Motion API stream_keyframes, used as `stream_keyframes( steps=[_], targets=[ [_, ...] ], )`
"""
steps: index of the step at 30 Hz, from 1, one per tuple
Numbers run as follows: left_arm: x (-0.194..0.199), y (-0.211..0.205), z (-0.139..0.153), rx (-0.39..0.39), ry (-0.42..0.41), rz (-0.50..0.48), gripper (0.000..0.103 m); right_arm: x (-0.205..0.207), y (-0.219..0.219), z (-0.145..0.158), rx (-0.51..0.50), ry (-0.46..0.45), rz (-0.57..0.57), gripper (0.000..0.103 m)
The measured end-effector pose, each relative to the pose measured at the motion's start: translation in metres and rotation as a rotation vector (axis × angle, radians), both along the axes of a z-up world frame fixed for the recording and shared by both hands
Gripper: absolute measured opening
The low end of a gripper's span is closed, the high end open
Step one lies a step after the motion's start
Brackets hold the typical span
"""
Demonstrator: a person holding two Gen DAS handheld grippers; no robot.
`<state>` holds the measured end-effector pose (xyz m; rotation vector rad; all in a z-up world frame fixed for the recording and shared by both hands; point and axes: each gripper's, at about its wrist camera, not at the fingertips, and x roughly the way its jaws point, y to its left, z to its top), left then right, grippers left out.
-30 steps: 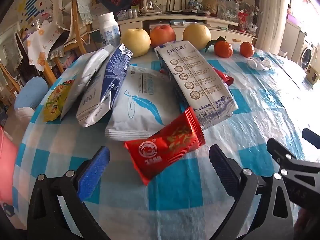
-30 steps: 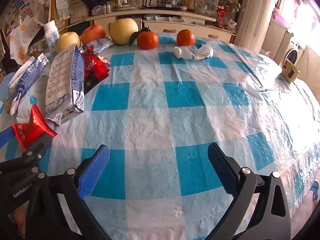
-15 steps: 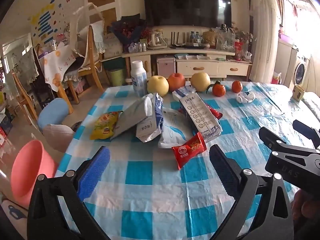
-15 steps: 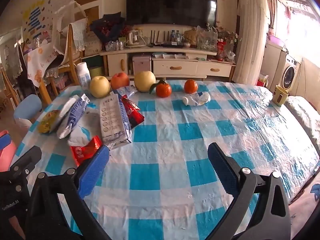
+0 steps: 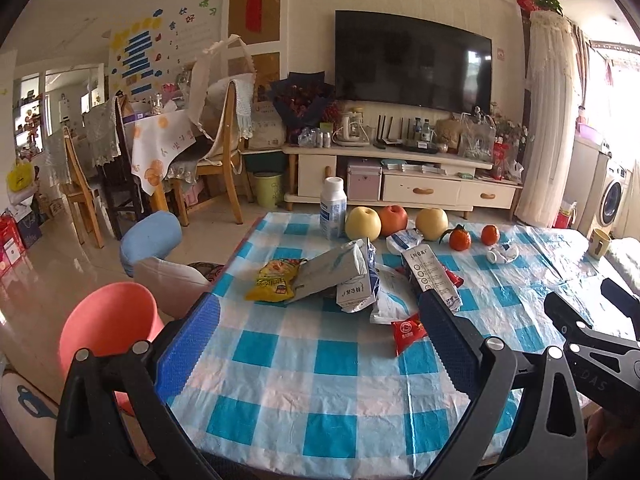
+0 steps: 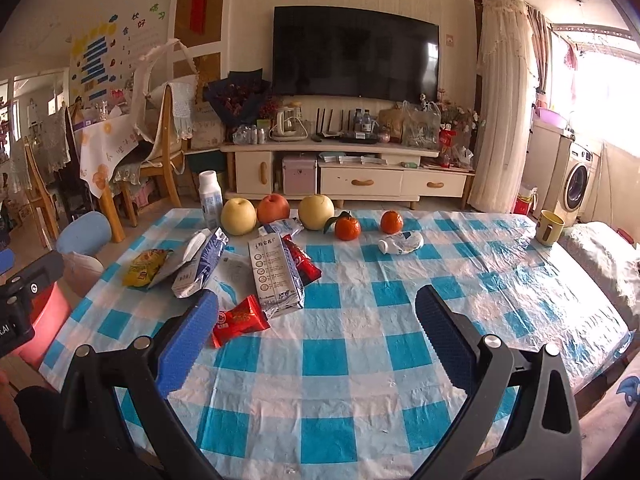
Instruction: Collect trash
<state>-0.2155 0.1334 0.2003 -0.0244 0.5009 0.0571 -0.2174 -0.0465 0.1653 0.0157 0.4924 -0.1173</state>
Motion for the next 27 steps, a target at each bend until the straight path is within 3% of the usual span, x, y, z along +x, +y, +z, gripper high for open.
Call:
stream_keyframes(
  steps=[11,27],
  targets=[
    [-0.024,0.024,0.010,-0.033,-0.034,0.031,0.098,-0.023,0.012,0.011,-0.027,-0.056,0.005,0.099],
    [-0.042,0.026,0.014,-0.029,-0.060,0.026,0.098,-0.037,0.016,0.013,-0.070,-0.111,0.008,0.099]
  ],
)
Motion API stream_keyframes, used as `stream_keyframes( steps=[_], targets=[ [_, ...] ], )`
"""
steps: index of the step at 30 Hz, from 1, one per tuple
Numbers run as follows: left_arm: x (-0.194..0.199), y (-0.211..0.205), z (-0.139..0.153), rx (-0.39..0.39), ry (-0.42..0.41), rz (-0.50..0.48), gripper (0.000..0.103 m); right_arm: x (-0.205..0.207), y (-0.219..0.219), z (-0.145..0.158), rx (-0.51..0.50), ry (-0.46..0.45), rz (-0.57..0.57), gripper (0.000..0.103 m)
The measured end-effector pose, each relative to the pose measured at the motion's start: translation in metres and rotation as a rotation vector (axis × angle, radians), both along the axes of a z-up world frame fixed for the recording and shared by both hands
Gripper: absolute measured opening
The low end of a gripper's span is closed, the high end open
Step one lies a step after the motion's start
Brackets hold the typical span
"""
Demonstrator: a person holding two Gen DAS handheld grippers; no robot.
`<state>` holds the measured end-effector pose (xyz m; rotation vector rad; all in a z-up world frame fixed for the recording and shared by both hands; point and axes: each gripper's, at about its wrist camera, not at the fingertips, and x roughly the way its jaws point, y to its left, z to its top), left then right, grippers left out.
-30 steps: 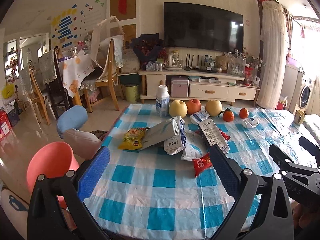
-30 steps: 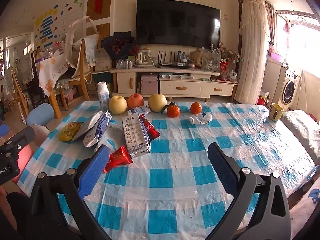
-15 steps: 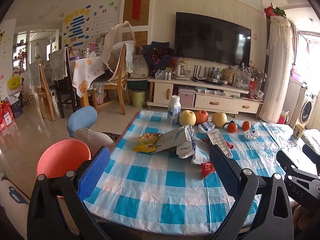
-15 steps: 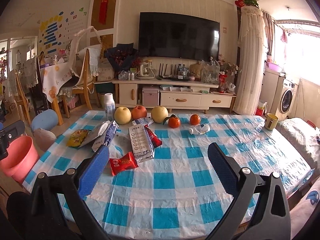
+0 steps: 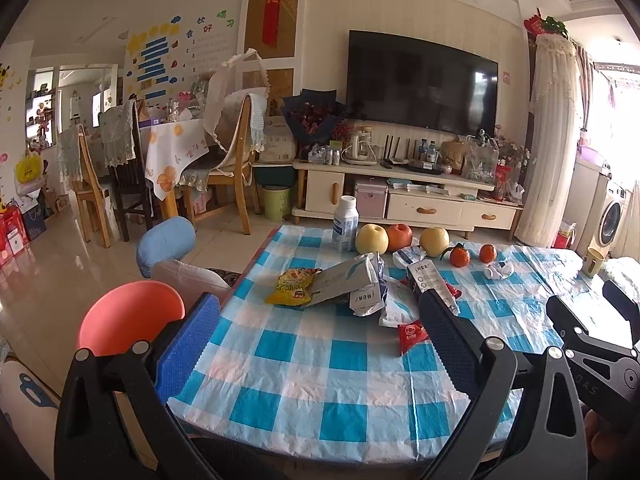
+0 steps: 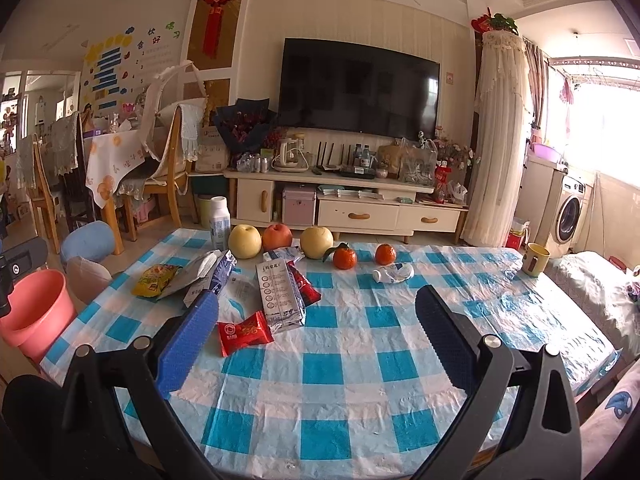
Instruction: Collect trash
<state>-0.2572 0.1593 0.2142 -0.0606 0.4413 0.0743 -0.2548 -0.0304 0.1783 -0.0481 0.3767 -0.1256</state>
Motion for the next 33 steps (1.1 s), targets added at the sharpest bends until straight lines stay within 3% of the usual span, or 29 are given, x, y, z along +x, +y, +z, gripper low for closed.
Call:
stream_keyframes(
  steps=[24,33],
  targets=[
    [0.006,-0.017,-0.004,0.007,0.012,-0.032,0.098,-0.003,-0.014,0.002,0.021,-0.014,-0.004,0.099],
    [0.026,-0.026,-0.021,0.016,0.050,-0.055,0.098,0.007,-0.021,-0.004,0.021,0.014,-0.003,0.099]
  ],
)
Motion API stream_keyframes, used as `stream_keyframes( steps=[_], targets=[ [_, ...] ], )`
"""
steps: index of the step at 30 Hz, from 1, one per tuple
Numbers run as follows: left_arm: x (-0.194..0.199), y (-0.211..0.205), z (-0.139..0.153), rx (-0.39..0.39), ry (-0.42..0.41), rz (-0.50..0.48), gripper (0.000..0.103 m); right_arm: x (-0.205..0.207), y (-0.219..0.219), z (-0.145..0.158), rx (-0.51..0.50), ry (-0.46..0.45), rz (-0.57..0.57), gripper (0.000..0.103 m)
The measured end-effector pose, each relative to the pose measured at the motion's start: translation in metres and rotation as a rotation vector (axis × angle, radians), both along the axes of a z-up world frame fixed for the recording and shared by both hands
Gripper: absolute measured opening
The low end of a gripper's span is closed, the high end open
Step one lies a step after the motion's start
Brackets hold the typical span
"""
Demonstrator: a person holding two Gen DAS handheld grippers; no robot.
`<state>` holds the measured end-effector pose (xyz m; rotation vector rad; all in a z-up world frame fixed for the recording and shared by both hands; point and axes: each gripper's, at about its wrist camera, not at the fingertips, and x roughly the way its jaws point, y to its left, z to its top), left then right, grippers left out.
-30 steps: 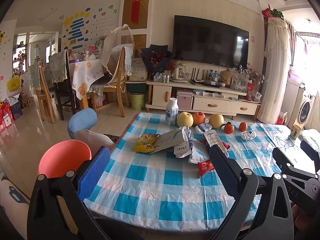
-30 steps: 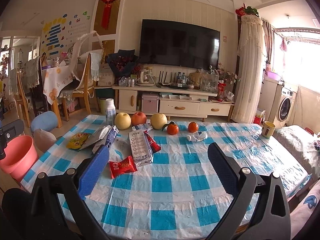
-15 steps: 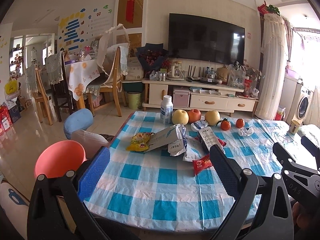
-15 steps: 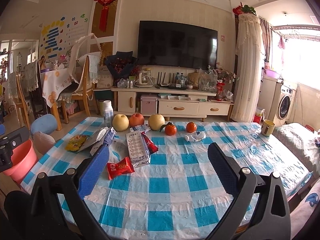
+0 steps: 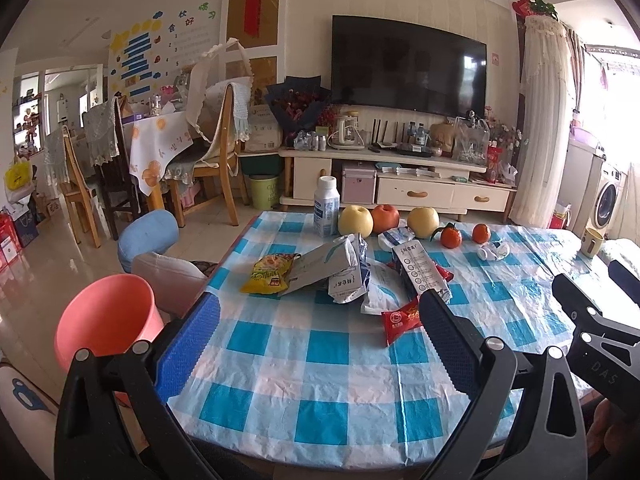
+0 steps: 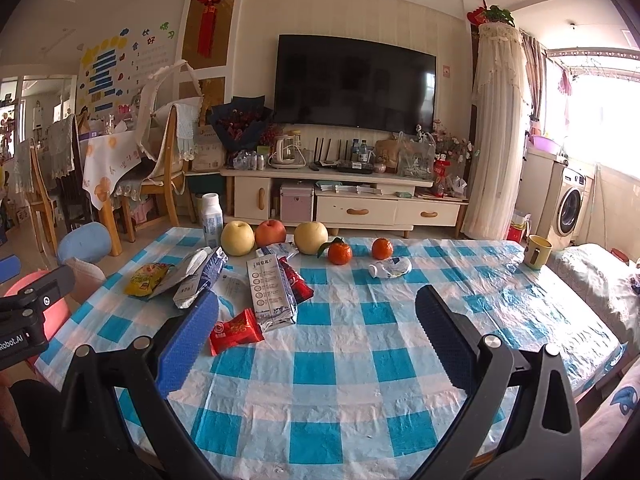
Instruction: Collect trash
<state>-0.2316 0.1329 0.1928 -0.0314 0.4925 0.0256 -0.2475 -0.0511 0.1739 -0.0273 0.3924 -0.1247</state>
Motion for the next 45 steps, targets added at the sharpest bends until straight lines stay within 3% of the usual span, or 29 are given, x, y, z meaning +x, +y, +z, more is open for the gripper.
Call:
stream_keyframes(
  steps=[6,12,19,22,24,27,30,34,43,44,45],
  targets=[
    [0.023,0.005,-0.018,-0.034,0.029,-0.044,0.098,0.008,-0.001,-0.005,-0.011,0.026,0.016,0.099],
    [0.060,0.012,-0.035,-0.109,0.067,-0.077,0.098,0.027,-0.022,-0.010,0.062,0.080,0.036,0.099],
    [0.126,0.028,-0.067,-0.167,0.151,-0.118,0.098,0.082,-0.051,-0.027,0.218,0.236,0.082,0.099],
    [0.152,0.045,-0.075,-0.194,0.161,-0.143,0.098,0.111,-0.052,-0.036,0.221,0.314,0.120,0.099],
    [0.164,0.053,-0.078,-0.169,0.146,-0.155,0.098,0.127,-0.050,-0.040,0.214,0.340,0.136,0.099],
    [0.185,0.077,-0.080,-0.132,0.117,-0.086,0.098,0.149,-0.048,-0.048,0.268,0.391,0.184,0.099],
    [0.212,0.114,-0.090,-0.204,0.146,0.015,0.098,0.166,-0.040,-0.056,0.320,0.433,0.237,0.099],
    [0.245,0.143,-0.109,-0.268,0.197,0.083,0.098,0.179,-0.014,-0.064,0.325,0.485,0.335,0.099],
    [0.286,0.129,-0.140,-0.193,0.283,-0.001,0.097,0.190,0.035,-0.105,0.159,0.644,0.411,0.098],
    [0.289,0.127,-0.144,-0.189,0.295,-0.011,0.094,0.191,0.039,-0.109,0.148,0.658,0.415,0.098],
    [0.291,0.125,-0.148,-0.183,0.306,-0.015,0.085,0.193,0.043,-0.112,0.137,0.671,0.420,0.098]
  ],
)
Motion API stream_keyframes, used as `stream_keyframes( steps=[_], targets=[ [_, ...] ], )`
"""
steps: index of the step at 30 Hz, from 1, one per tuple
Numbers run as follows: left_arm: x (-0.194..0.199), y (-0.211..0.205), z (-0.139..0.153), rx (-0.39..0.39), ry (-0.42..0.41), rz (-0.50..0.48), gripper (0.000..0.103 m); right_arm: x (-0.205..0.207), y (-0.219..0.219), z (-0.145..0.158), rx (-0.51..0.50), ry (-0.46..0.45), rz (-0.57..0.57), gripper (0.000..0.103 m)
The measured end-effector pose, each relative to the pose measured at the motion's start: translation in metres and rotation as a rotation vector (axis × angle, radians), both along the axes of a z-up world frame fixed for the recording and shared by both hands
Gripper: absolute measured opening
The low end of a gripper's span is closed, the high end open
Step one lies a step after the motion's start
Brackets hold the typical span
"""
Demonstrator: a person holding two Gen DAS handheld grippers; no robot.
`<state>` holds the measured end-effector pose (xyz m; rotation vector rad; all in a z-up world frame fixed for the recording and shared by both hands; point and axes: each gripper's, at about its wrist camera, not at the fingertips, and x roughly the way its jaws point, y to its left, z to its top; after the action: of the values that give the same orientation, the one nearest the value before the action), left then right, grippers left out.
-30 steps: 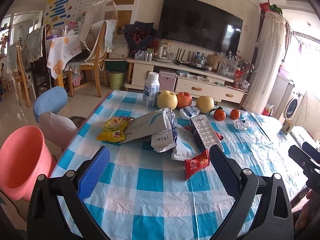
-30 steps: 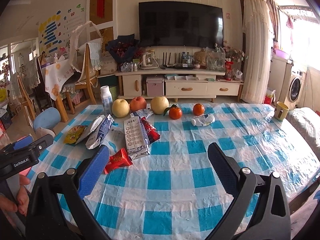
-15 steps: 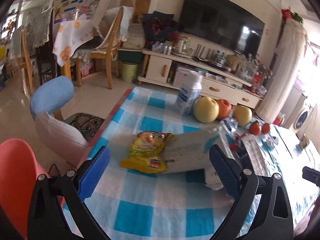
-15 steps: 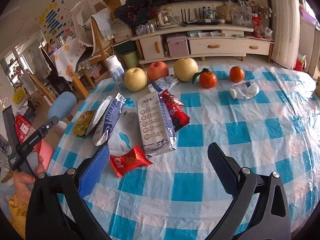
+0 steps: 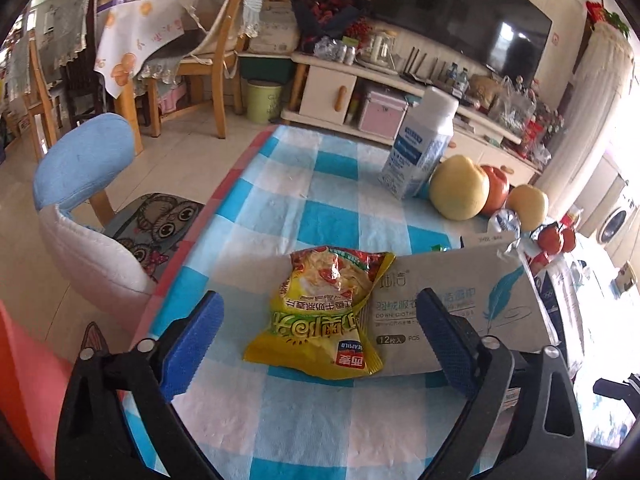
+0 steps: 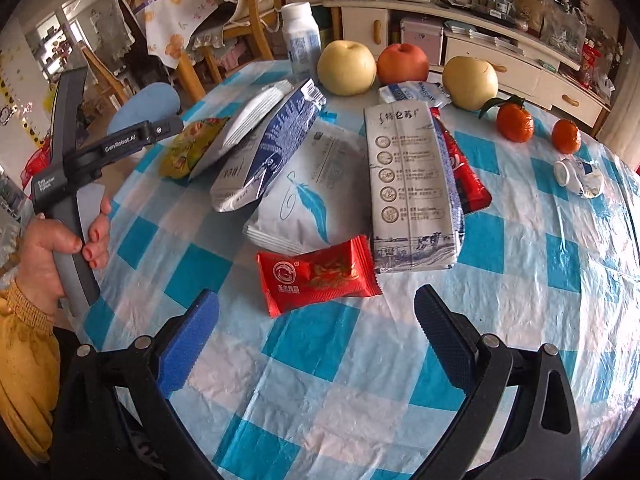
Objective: Collect trash
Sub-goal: 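Reach the left gripper to the yellow chip bag while the right gripper approaches the red snack packet, then close the left gripper on the yellow chip bag while the right gripper grasps the red packet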
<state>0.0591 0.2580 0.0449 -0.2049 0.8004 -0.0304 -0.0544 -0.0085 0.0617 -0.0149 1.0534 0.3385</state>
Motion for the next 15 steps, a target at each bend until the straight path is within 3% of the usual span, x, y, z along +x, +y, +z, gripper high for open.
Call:
stream_keyframes(
  steps=[5,13,15],
  targets=[
    [0.016,0.001,-0.024,-0.006,0.089,0.006,0.070,0.009,0.017,-0.013,-0.071,0.005,0.042,0.098],
    [0.019,0.004,-0.031,-0.014,0.105,0.024,0.054,0.024,0.035,-0.025,-0.167,-0.028,0.092,0.098],
    [0.018,0.005,-0.031,-0.026,0.109,0.034,0.051,0.023,0.039,-0.025,-0.200,-0.051,0.107,0.089]
  ],
)
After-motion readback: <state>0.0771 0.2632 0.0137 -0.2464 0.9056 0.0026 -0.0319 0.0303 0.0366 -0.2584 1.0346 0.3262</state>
